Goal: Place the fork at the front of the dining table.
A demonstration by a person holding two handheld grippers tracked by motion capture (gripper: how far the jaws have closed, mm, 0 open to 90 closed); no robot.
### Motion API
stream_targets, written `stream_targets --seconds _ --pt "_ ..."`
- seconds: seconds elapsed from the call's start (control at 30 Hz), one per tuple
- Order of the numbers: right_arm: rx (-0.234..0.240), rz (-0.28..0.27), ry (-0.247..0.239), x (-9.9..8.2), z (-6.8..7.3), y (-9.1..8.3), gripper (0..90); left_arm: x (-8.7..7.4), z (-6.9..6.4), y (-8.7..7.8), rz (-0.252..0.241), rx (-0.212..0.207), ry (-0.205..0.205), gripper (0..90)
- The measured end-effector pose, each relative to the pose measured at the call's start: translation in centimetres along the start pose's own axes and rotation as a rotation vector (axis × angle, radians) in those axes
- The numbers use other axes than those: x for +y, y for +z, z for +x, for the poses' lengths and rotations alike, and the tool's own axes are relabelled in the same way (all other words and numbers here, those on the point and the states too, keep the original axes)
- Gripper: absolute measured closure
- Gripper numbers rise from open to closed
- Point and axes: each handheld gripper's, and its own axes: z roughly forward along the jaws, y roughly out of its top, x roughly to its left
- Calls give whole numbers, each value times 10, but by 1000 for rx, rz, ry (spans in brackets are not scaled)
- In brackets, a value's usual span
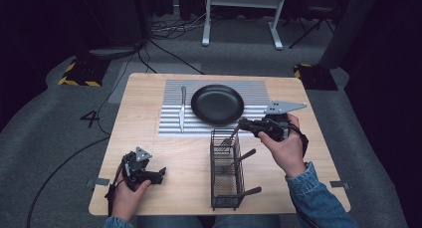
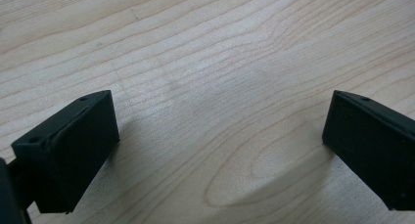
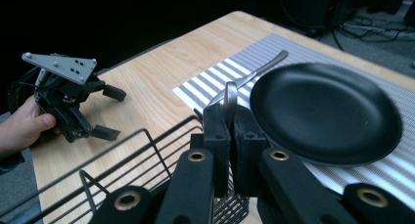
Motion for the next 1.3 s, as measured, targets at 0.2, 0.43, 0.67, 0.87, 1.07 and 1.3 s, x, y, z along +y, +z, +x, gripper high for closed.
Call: stream_targets --seconds 0.2,0.43,0.67,0.87,1.07,1.3 --pt "6 -28 -13 15 1 -20 871 0 0 0 0 0 0 3" --pt "26 -71 -1 28 -2 -44 871 0 0 0 -1 -1 0 3" --pt "4 -100 6 34 -8 -68 871 0 0 0 0 0 0 3" --pt "-29 -124 13 36 -15 -84 871 0 0 0 0 0 0 4" --pt "-70 -123 20 34 -25 -95 871 0 0 0 0 0 0 4" --pt "-135 -97 61 27 -48 -98 871 0 0 0 0 0 0 3"
